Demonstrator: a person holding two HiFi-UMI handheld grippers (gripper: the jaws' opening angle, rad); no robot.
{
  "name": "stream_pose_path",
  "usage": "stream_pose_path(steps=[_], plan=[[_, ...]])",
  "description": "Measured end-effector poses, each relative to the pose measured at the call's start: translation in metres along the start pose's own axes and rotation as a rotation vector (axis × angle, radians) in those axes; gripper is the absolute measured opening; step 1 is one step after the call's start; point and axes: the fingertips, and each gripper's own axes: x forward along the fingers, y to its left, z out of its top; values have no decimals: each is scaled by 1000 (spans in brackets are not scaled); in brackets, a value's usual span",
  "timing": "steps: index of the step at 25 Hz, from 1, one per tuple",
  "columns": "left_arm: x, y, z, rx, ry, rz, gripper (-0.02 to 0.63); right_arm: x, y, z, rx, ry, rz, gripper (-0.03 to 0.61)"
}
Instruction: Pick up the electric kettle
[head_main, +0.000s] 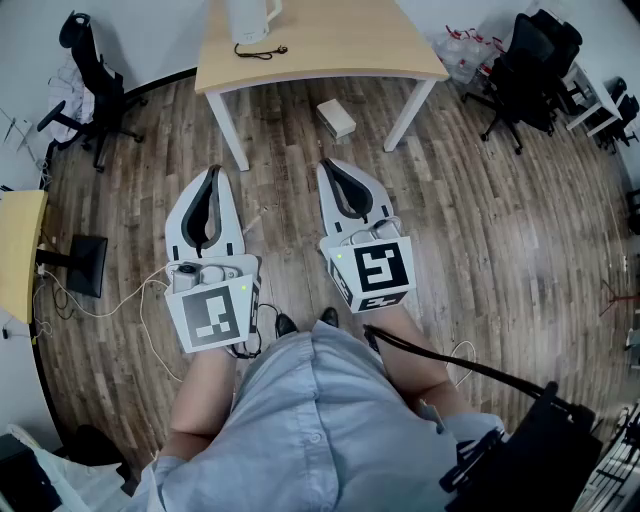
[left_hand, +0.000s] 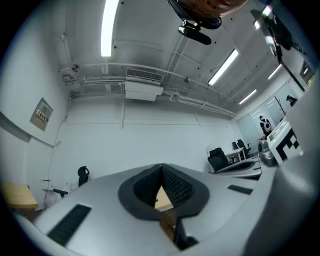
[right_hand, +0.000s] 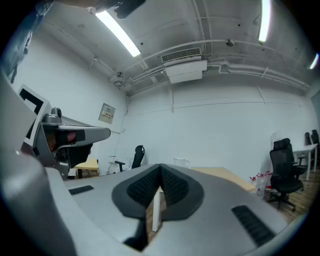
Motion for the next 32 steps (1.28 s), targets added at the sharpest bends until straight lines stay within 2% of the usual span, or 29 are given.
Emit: stream_pose_path(steps=[8, 12, 16, 22, 32], plan=[[-5, -12, -5, 7, 9, -1, 0, -11, -3, -5, 5, -16, 12, 0], [-12, -25, -11, 15, 4, 1, 0, -23, -7, -13, 40, -41, 22, 2], [-16, -39, -14, 16, 4, 8, 0, -29, -12, -24, 31, -20, 37, 2], [25, -55, -14, 8, 44, 21, 0, -5, -51, -21, 41, 11, 58, 2], [77, -34, -48, -2, 76, 30, 0, 52, -72, -41, 47, 48, 62, 2]])
